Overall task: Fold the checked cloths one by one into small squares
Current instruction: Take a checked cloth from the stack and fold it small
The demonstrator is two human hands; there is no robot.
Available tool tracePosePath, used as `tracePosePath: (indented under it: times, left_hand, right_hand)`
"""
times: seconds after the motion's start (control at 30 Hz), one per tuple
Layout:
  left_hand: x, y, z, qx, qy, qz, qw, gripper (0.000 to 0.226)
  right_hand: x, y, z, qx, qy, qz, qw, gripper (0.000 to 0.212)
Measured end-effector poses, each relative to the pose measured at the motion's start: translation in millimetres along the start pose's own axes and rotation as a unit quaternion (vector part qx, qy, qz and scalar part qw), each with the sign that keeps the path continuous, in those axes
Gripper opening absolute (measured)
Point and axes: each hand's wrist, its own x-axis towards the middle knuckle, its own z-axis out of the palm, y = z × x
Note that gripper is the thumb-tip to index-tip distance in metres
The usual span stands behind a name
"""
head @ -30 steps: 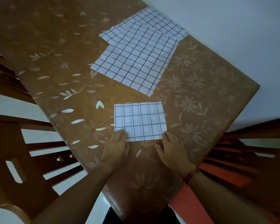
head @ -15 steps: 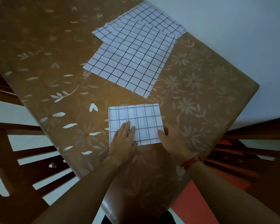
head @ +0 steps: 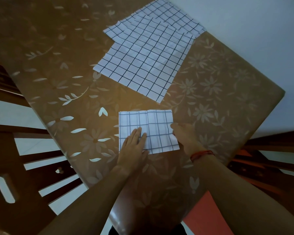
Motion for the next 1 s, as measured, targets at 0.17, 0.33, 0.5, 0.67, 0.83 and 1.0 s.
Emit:
tracePosePath:
  times: [0.17,0.33,0.5,0.67,0.83,1.0]
  left_hand:
    - [1.6,-2.9,2.6,-0.002,0.004,0.004,1.0,0.065]
    - [1.0,-4.8,3.8,-0.004,0.009,0.009,1.0,0.064]
    - [0.5,-5.5,5.5,-0.002,0.014,0.01,1.0,0.063]
    - [1.9,-6.4,6.3,-0.007,0.016,0.014,1.0,0.063]
    - [6.7,-7.9,1.2,-0.01,0.012,0.044,0.999,0.064]
    - [6.1,-2.3,-5.4,-0.019,0.048,0.063,0.997,0.061]
  right_hand:
    - [3.3,-0.9,1.1,0.027,-0.001,0.011,1.0,0.007]
    - [3.7,2.6,1.3,0.034,-0.009,0.008,0.999,0.031]
    - [3.6,6.9,1.6,0.061,-0.036,0.021,0.997,0.017]
    - [0.1,9.0,-2.3,0.075,-0.029,0.046,0.996,0.021]
    - [-7.6,9.7,-7.4,0.092,-0.046,0.088,0.991,0.02]
    - [-14.9,22.2,-10.9,0.081,-0.008,0.087,0.993,0.017]
